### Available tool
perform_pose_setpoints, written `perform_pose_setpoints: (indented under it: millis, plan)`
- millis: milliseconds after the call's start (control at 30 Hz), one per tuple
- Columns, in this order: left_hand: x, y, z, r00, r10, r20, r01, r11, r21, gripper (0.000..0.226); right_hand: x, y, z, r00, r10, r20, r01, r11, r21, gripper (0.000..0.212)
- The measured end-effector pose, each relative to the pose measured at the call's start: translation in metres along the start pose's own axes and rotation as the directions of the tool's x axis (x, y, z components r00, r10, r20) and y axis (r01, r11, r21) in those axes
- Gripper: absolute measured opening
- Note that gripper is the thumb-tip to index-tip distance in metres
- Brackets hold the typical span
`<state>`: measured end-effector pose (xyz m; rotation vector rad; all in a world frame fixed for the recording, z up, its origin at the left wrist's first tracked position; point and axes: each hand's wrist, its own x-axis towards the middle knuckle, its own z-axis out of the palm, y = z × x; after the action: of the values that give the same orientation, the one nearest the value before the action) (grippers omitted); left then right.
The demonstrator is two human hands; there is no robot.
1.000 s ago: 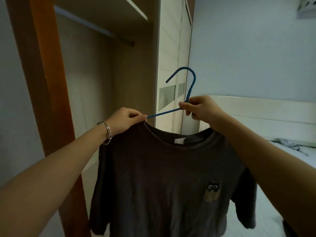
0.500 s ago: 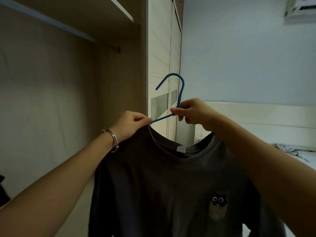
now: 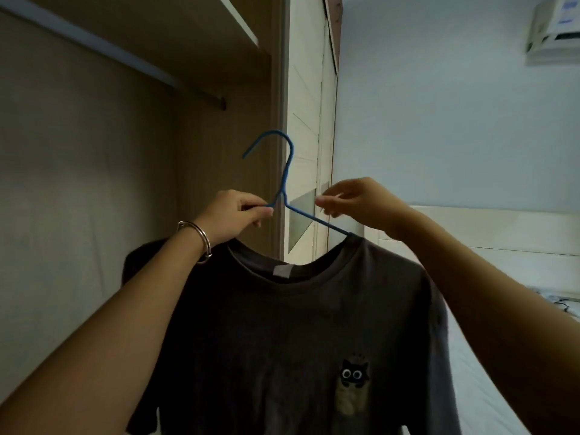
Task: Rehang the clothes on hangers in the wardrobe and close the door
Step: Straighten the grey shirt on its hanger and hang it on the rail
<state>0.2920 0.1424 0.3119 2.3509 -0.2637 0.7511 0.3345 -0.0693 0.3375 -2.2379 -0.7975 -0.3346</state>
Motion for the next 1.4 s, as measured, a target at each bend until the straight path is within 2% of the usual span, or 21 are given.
perform_pose_setpoints:
  millis: [100, 167, 233, 300, 433, 500, 567, 733, 900, 967, 1067, 1133, 1267, 1400]
  plan:
    - [0.013, -0.03, -0.013, 0.998, -0.027, -0.055, 0.03, 0.998, 0.06, 0.016, 0.014, 0.03, 0.005, 0.993, 0.048, 0.107, -0.039, 0.996, -0.081, 0.03]
    - [0.022, -0.045, -0.021, 0.997, -0.04, -0.072, 0.047, 0.993, 0.107, 0.016, 0.031, 0.043, 0.019, 0.994, 0.017, 0.109, -0.016, 1.0, -0.007, 0.024]
    - [0.03, -0.06, -0.027, 0.993, -0.052, -0.106, 0.068, 0.986, 0.153, 0.016, 0.053, 0.049, 0.033, 0.991, -0.049, 0.121, 0.043, 0.998, 0.052, 0.024]
    - [0.037, -0.072, -0.034, 0.981, -0.083, -0.175, 0.114, 0.978, 0.176, 0.017, 0.078, 0.052, 0.044, 0.98, -0.12, 0.161, 0.116, 0.993, 0.036, 0.026]
    - [0.051, -0.083, -0.049, 0.938, -0.126, -0.323, 0.202, 0.956, 0.215, 0.018, 0.136, 0.053, 0.061, 0.955, -0.274, 0.115, 0.26, 0.958, 0.117, 0.021]
    - [0.06, -0.083, -0.052, 0.928, -0.121, -0.352, 0.229, 0.931, 0.283, 0.019, 0.162, 0.048, 0.068, 0.927, -0.354, 0.127, 0.339, 0.932, 0.13, 0.015]
    - [0.064, -0.083, -0.054, 0.919, -0.113, -0.377, 0.257, 0.898, 0.357, 0.021, 0.183, 0.042, 0.077, 0.892, -0.426, 0.152, 0.401, 0.9, 0.173, 0.019]
    - [0.062, -0.085, -0.07, 0.864, -0.115, -0.491, 0.359, 0.824, 0.439, 0.023, 0.219, 0.027, 0.094, 0.802, -0.565, 0.194, 0.491, 0.809, 0.324, 0.01]
    - [0.06, -0.089, -0.097, 0.8, -0.165, -0.577, 0.464, 0.779, 0.421, 0.02, 0.249, 0.016, 0.098, 0.704, -0.618, 0.35, 0.601, 0.781, 0.171, 0.018]
    - [0.058, -0.092, -0.109, 0.774, -0.175, -0.609, 0.502, 0.756, 0.42, 0.023, 0.253, 0.005, 0.105, 0.651, -0.657, 0.381, 0.645, 0.743, 0.179, 0.021]
    - [0.056, -0.099, -0.126, 0.75, -0.143, -0.646, 0.579, 0.613, 0.537, 0.031, 0.247, -0.019, 0.117, 0.599, -0.678, 0.425, 0.602, 0.732, 0.319, 0.033]
    - [0.056, -0.105, -0.139, 0.689, -0.102, -0.718, 0.637, 0.557, 0.533, 0.029, 0.24, -0.035, 0.126, 0.594, -0.683, 0.425, 0.506, 0.728, 0.463, 0.037]
    - [0.052, -0.106, -0.154, 0.556, -0.089, -0.827, 0.678, 0.624, 0.388, 0.032, 0.231, -0.071, 0.141, 0.612, -0.681, 0.402, 0.349, 0.688, 0.636, 0.027]
    - [0.018, -0.1, -0.148, 0.524, -0.047, -0.851, 0.574, 0.757, 0.312, 0.035, 0.223, -0.119, 0.142, 0.681, -0.669, 0.3, 0.283, 0.617, 0.734, 0.025]
